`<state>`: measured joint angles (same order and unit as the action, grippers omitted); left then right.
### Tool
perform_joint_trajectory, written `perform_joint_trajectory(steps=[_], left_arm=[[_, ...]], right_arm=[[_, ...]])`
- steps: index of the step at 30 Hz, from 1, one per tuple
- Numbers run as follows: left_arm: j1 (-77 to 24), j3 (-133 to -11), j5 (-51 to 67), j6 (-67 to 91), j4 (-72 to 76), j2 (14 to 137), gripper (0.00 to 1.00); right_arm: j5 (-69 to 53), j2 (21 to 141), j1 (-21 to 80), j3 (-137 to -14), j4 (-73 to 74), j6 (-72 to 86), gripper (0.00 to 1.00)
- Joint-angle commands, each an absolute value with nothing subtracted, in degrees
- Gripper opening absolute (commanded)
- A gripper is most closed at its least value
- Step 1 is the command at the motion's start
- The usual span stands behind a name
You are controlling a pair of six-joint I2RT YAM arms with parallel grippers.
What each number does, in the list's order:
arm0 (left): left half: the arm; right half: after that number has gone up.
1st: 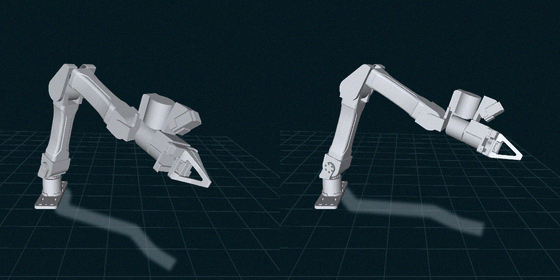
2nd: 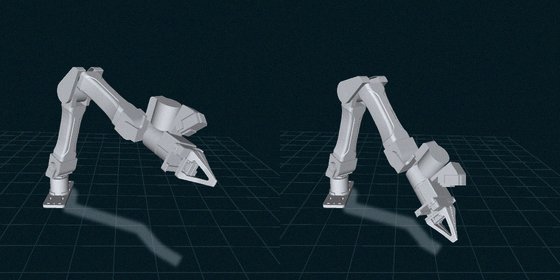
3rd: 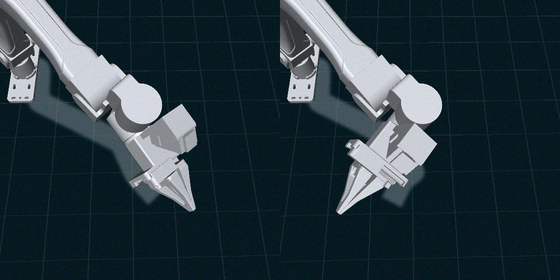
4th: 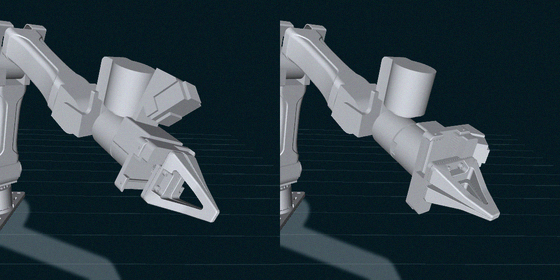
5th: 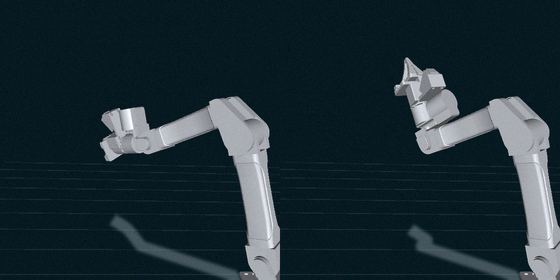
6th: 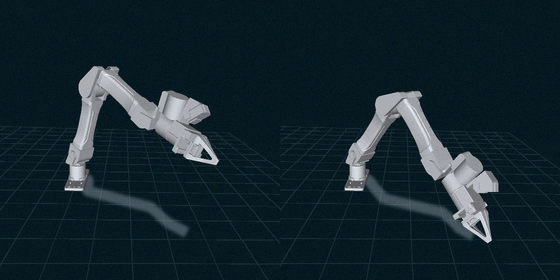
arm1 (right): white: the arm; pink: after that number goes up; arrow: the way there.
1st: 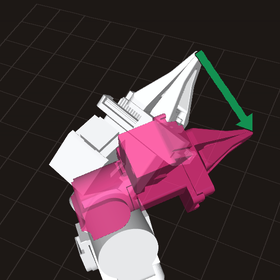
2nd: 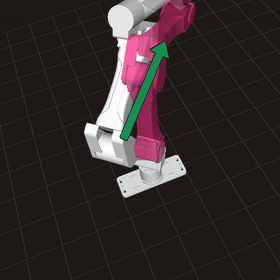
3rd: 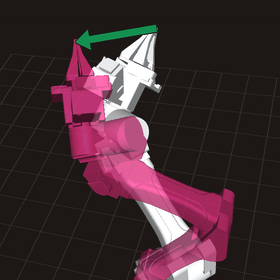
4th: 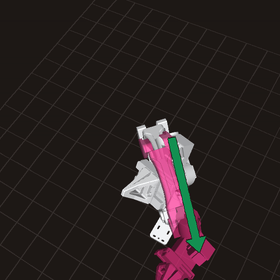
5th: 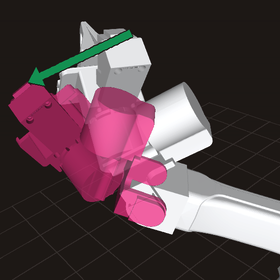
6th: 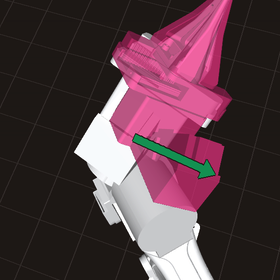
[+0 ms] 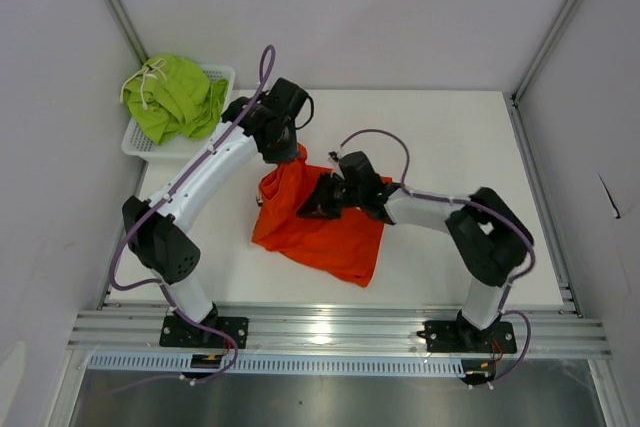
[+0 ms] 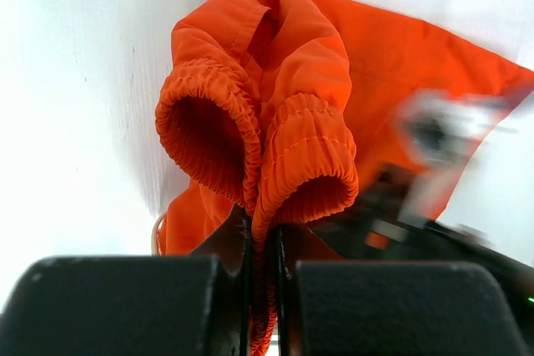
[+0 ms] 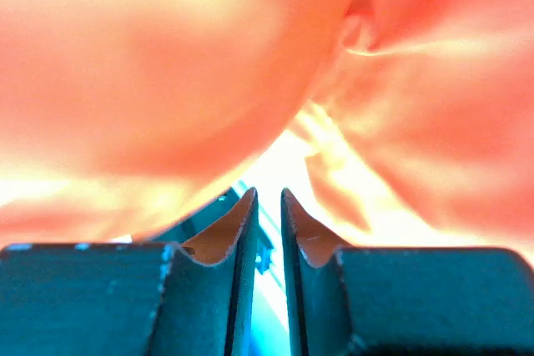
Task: Fold and stack the shorts
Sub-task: Fold the shorts
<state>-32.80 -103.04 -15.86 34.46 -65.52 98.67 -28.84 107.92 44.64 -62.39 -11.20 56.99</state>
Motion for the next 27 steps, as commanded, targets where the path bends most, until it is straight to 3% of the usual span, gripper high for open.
perform_joint_trajectory(steps=[1,7,13,27], left_arm=[[-32.6,-102.5,-16.6,34.0,-64.3,95.3,0.0],[-34.6,-102.4,-18.1,35.5,-64.6,95.1,0.0],[-37.6,-101.2,-19.9,36.7,-64.0,95.9,0.0],[-46.5,-101.0,-22.9,43.7,-62.2,103.8,0.0]], right_arm=[[-21.6,97.4,40.9,-57.1,-5.4,52.6,0.2],[-13.1,85.5,34.2,-50.9,6.8,45.2,0.21],[-9.0,82.3,30.1,-47.9,12.3,40.0,0.21],[-3.7,94.7,26.2,-51.3,13.7,33.8,0.19]])
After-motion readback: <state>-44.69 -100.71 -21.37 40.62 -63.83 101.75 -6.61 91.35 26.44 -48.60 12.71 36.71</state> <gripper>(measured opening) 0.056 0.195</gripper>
